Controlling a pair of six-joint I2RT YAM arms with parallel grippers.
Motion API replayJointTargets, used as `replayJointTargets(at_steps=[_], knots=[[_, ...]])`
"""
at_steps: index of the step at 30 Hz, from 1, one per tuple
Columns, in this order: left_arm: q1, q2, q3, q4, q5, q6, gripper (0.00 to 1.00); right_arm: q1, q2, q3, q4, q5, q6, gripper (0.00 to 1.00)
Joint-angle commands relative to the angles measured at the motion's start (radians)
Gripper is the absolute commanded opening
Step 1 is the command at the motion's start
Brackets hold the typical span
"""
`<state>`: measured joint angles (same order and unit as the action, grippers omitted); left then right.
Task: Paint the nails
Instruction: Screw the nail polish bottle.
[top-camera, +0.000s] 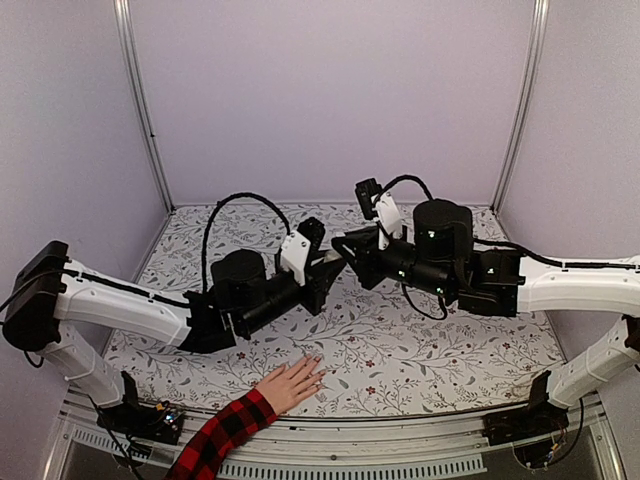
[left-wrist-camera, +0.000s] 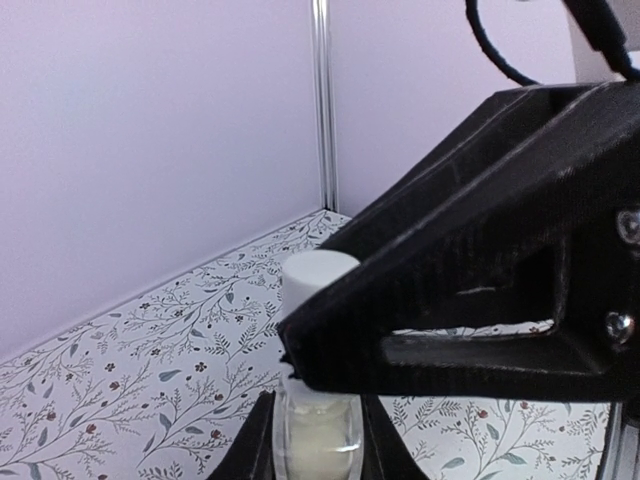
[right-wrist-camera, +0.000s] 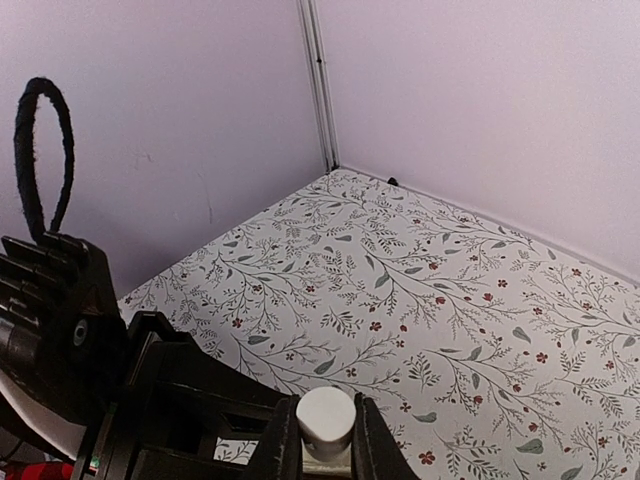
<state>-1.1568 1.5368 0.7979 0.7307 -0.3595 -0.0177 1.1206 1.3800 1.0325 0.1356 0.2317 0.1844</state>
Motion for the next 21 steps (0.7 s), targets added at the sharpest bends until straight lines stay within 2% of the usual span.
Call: replayJointTargets(at_steps=[1, 4, 9, 12, 17, 21], knots=[[-0.004, -0.025, 0.047, 0.097, -0.016, 0.005, 0.00, 0.036, -0.013, -0.039, -0.056, -0.100, 0.003, 0.15], [-0.002, -0.046, 0.023, 0.096, -0.016, -0.004, 0.00, 0.036, -0.047, -0.047, -0.051, -0.112, -0.015, 0.24], [0.004, -0.089, -0.008, 0.058, 0.024, -0.004, 0.00, 0.035, -0.136, -0.094, -0.029, -0.155, -0.057, 0.51], [0.010, -0.114, -0.016, 0.035, 0.124, 0.010, 0.00, 0.031, -0.207, -0.136, -0.019, -0.216, -0.103, 0.64], [0.024, -0.159, -0.026, -0.031, 0.334, 0.016, 0.00, 0.024, -0.311, -0.172, -0.061, -0.359, -0.172, 0.71], [0.030, -0.176, -0.010, -0.101, 0.596, 0.016, 0.00, 0.024, -0.368, -0.155, -0.120, -0.461, -0.238, 0.71]])
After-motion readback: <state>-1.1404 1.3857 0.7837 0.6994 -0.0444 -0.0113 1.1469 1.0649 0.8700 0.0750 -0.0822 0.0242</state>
